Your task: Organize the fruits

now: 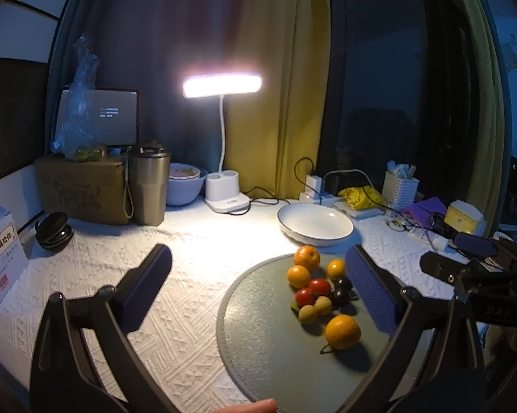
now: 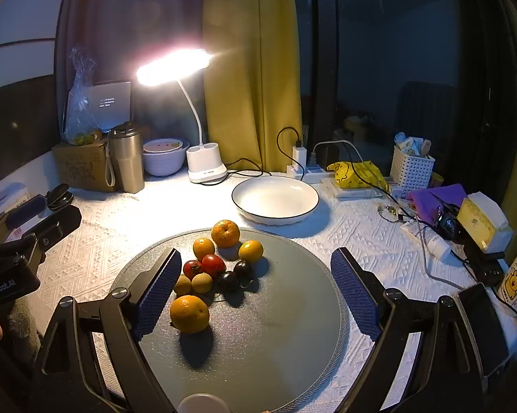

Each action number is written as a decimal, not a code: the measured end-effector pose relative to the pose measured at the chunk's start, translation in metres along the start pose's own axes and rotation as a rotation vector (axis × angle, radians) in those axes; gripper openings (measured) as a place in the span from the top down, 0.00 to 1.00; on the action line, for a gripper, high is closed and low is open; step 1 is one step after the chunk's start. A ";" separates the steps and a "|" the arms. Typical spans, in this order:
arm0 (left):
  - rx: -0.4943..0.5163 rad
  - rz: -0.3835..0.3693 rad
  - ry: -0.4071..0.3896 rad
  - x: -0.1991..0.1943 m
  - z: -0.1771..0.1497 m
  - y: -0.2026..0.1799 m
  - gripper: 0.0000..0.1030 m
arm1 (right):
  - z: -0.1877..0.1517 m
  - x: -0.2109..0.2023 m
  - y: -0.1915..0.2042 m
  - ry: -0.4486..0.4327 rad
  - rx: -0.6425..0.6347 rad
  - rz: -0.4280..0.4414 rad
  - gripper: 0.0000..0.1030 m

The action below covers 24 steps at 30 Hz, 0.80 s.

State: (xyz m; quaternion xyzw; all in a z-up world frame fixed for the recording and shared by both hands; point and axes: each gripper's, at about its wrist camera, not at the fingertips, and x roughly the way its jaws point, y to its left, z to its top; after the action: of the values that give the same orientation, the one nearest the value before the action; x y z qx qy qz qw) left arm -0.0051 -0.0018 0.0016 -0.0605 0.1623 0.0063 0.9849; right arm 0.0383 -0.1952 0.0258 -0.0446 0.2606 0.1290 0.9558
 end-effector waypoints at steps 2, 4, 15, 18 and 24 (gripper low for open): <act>-0.003 0.000 -0.002 0.000 0.000 0.000 0.02 | 0.000 0.000 0.000 0.000 0.000 0.000 0.11; -0.001 0.000 -0.001 0.000 0.000 0.001 0.02 | 0.000 0.000 0.001 0.001 0.000 0.000 0.11; 0.000 -0.002 -0.003 -0.001 -0.001 0.002 0.02 | -0.001 0.001 0.002 0.000 0.001 0.000 0.11; 0.000 0.000 -0.001 0.000 -0.001 0.002 0.01 | -0.001 0.001 0.002 0.001 0.000 0.000 0.11; -0.001 -0.001 0.003 0.002 -0.001 0.001 0.02 | -0.001 0.002 0.002 0.002 0.000 0.000 0.11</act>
State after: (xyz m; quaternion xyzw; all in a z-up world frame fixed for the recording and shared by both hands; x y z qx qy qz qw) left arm -0.0039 -0.0004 0.0002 -0.0609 0.1637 0.0055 0.9846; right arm 0.0387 -0.1931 0.0243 -0.0446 0.2614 0.1287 0.9556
